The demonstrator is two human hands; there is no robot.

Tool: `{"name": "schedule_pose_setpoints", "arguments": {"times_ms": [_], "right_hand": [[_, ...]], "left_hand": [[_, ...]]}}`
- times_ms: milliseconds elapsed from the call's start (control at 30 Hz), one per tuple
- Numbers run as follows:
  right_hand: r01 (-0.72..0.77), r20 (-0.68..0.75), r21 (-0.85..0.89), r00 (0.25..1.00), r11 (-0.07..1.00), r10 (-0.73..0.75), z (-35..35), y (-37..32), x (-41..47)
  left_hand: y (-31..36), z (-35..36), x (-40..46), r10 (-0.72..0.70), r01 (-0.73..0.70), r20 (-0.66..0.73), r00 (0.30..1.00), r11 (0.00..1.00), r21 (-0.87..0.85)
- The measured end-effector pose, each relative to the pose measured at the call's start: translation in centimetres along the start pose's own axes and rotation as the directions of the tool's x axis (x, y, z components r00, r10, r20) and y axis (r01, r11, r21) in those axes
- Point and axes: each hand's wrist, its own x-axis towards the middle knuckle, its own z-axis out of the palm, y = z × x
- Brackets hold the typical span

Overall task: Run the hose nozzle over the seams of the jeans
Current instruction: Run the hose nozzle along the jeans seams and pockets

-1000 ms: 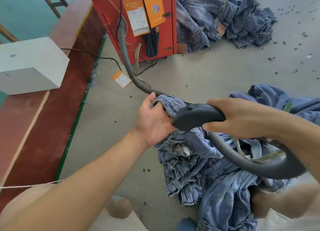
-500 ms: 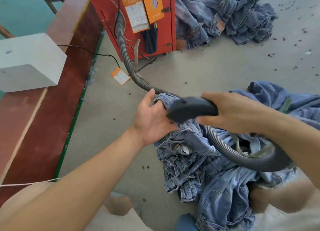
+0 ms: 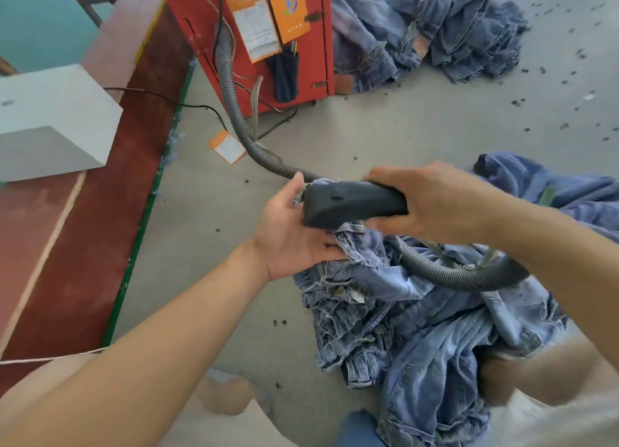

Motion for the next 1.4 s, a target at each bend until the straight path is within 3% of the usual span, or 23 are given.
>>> {"name": "schedule_pose_setpoints", "arguments": {"times_ms": [100, 267, 467, 667, 767, 867, 933, 1000, 1100, 1200, 1300, 1400], "right_hand": [[-0.043, -0.033, -0.024, 0.999, 0.999, 0.042, -1.9, 1.6, -0.4], [-0.026, 0.177, -0.04, 0.984, 0.999, 0.033, -1.4, 1.5, -1.3], [-0.037, 0.006, 0.061, 0.999, 0.997, 0.036, -1.6, 1.3, -0.1], [-0.057, 0.176, -0.004, 0.983, 0.998, 0.057, -1.4, 1.1, -1.1], [-0.002, 0.006, 0.001, 1.0, 1.0, 0.002, 0.0, 0.1, -0.5], [-0.023, -0.104, 0.12, 0.994, 0.992, 0.036, -1.7, 1.1, -0.5], [-0.068, -0.04, 0.07, 0.997, 0.995, 0.071, -3.2, 2.3, -0.9], [-0.107, 0.114, 0.01, 0.988, 0.994, 0.105, -3.1, 2.8, -1.5], [-0.068, 0.23, 0.021, 0.971, 0.997, 0.062, -0.5, 1.3, -1.3], [-0.006, 0.071, 0.082, 0.998, 0.997, 0.0, 0.7, -0.2, -0.1], [-0.063, -0.114, 0.12, 0.99, 0.991, 0.077, -1.1, 1.1, 0.2], [-0.14, -0.088, 0.103, 0.985, 0.985, 0.149, -3.1, 3.5, -0.8]], "left_hand": [[0.5, -0.1, -0.2, 0.024, -0.024, 0.05, 0.998, 1.0, -0.004], [0.9, -0.5, -0.4, 0.01, -0.009, 0.092, 0.996, 1.0, -0.008], [0.8, -0.5, -0.4, -0.02, 0.019, 0.107, 0.994, 1.0, 0.015], [0.7, -0.5, -0.3, -0.013, 0.014, 0.113, 0.994, 1.0, -0.01], [0.3, -0.7, -0.2, 0.015, -0.015, 0.028, 0.999, 1.0, -0.005], [0.4, -0.9, -0.1, 0.104, -0.1, -0.115, 0.988, 0.994, 0.04], [0.5, -0.9, -0.1, 0.143, -0.142, -0.188, 0.972, 0.99, 0.019], [0.6, -0.9, -0.2, 0.154, -0.166, -0.227, 0.962, 0.985, -0.036], [0.7, -0.8, 0.0, 0.13, -0.152, -0.218, 0.967, 0.984, -0.089], [0.4, -0.7, 0.2, 0.114, -0.132, -0.166, 0.979, 0.986, -0.101], [0.5, -0.6, 0.0, 0.141, -0.162, -0.146, 0.979, 0.976, -0.147], [1.0, -0.8, -0.1, 0.168, -0.189, -0.127, 0.978, 0.965, -0.179]]}}
